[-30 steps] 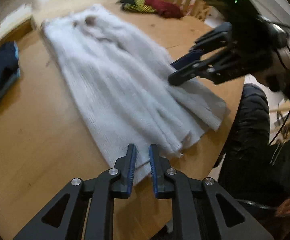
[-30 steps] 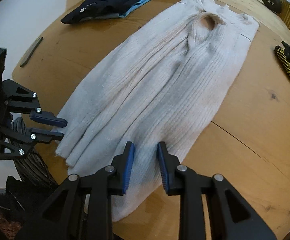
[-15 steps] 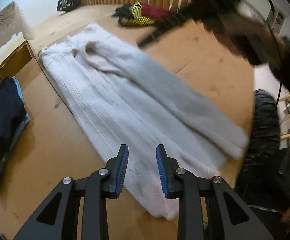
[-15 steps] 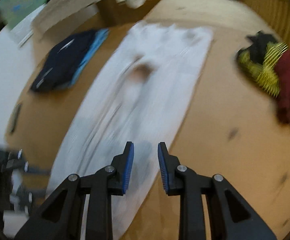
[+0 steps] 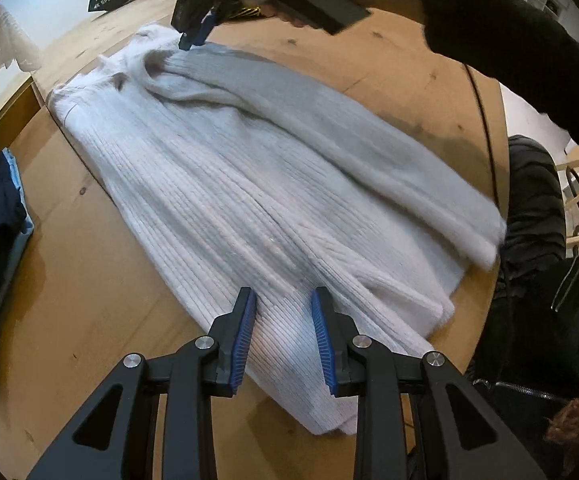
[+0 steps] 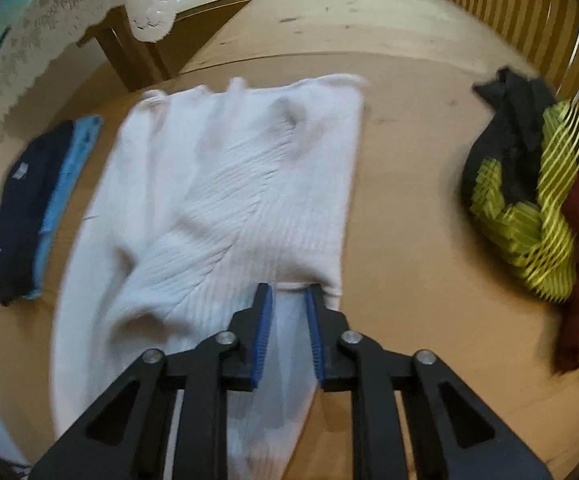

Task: Fold clothes

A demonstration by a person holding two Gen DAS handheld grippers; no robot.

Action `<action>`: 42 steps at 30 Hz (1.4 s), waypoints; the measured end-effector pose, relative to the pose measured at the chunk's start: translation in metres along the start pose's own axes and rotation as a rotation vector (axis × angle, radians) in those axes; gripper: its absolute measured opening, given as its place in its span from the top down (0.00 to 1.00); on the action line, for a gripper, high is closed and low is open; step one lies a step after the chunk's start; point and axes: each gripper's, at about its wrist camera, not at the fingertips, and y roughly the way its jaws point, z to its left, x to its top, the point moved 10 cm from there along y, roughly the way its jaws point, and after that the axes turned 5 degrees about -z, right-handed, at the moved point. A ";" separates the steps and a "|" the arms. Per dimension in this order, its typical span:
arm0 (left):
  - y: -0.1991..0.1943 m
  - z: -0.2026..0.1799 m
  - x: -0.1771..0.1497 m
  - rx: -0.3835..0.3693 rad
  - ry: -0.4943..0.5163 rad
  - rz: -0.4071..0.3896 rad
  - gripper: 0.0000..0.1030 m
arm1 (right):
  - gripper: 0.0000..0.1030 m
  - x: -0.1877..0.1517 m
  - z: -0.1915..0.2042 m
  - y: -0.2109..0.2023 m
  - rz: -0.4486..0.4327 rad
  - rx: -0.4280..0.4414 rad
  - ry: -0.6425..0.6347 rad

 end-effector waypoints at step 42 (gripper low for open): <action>-0.028 -0.032 -0.025 -0.072 0.047 -0.008 0.70 | 0.64 -0.258 0.124 -0.154 0.177 0.114 -0.333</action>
